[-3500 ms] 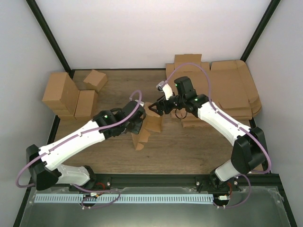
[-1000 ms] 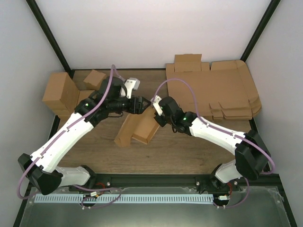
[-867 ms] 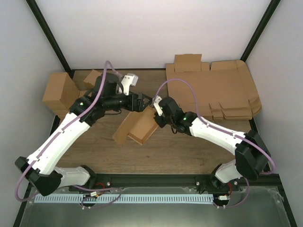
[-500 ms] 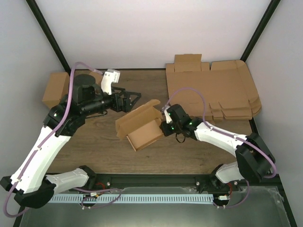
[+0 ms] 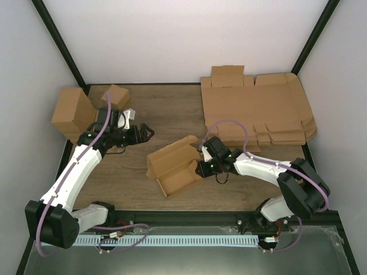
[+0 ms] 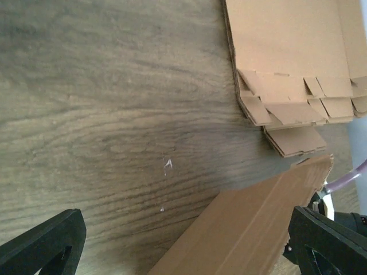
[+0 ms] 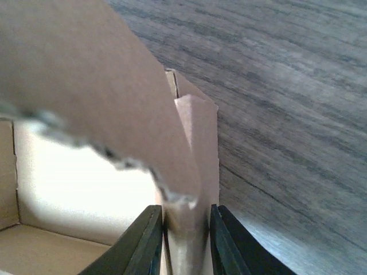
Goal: Fold the paper box
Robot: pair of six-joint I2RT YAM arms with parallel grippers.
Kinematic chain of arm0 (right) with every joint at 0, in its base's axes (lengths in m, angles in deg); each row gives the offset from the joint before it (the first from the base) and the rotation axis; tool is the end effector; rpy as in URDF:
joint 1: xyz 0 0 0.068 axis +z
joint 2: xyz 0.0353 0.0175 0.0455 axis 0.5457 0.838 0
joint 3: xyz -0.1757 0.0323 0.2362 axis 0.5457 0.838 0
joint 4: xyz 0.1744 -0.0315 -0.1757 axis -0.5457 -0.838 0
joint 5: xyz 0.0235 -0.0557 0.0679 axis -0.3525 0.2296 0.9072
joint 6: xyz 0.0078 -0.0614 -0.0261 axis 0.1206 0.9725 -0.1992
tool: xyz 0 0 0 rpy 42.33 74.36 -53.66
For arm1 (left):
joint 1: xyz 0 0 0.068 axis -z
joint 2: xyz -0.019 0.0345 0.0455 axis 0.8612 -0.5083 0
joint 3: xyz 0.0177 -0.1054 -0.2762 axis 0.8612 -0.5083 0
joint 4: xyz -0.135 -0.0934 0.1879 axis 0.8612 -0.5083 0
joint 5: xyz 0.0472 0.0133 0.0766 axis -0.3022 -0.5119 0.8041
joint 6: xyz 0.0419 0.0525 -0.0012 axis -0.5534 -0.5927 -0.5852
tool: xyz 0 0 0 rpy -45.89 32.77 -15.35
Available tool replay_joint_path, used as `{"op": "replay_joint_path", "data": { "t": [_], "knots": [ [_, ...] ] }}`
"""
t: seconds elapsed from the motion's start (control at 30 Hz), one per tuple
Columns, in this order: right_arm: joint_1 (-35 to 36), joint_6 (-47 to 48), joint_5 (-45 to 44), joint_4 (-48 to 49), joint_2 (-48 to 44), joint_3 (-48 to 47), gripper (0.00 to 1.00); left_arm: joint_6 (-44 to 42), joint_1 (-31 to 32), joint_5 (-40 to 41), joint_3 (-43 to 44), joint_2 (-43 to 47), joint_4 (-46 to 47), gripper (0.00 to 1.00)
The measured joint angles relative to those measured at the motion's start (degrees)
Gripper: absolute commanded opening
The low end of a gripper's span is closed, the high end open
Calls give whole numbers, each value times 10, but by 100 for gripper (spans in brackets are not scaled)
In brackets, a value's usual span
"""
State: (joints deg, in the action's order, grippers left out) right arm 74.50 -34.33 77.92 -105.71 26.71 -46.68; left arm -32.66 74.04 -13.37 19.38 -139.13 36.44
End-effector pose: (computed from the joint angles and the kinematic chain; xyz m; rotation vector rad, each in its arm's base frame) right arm 0.1802 0.1790 0.1797 -0.5497 2.7175 0.7165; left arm 0.2100 -0.0767 0.3222 0.0243 2.4488 -0.7900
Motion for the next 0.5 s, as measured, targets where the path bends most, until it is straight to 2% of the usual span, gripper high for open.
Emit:
{"op": "replay_joint_path", "data": {
  "t": [0.17,0.3,0.5],
  "knots": [
    [3,-4,-23,4,2,0,28,12,-6,-30,-50,-4,50,100],
    [25,-2,-59,6,-3,0,34,19,-6,-48,-80,-8,95,100],
    [54,-3,-101,56,-41,47,35,34,-6,-67,-132,-40,148,99]
  ]
}}
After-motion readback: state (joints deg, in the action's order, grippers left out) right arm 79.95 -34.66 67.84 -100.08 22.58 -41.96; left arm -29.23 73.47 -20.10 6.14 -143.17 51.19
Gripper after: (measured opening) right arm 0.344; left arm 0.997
